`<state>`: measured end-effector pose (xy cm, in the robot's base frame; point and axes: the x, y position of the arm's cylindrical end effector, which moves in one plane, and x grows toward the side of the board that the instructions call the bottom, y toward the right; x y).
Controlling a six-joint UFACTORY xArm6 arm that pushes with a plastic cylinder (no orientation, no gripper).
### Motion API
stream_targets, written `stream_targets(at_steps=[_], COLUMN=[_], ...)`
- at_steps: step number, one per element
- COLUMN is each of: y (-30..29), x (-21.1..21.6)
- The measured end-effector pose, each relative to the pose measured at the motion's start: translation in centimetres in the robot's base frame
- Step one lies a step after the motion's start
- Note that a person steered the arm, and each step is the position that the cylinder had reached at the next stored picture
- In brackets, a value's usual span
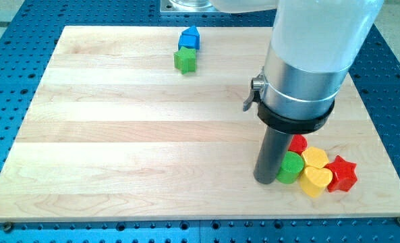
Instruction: Push the green star into the red circle
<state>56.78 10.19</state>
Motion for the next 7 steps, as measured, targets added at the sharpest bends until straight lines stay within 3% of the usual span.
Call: stream_targets(at_steps=[1, 2, 5, 7], y=[-10.3, -22.7, -24.4, -19.2], x=[-0.1, -3.6, -25.1, -34.5])
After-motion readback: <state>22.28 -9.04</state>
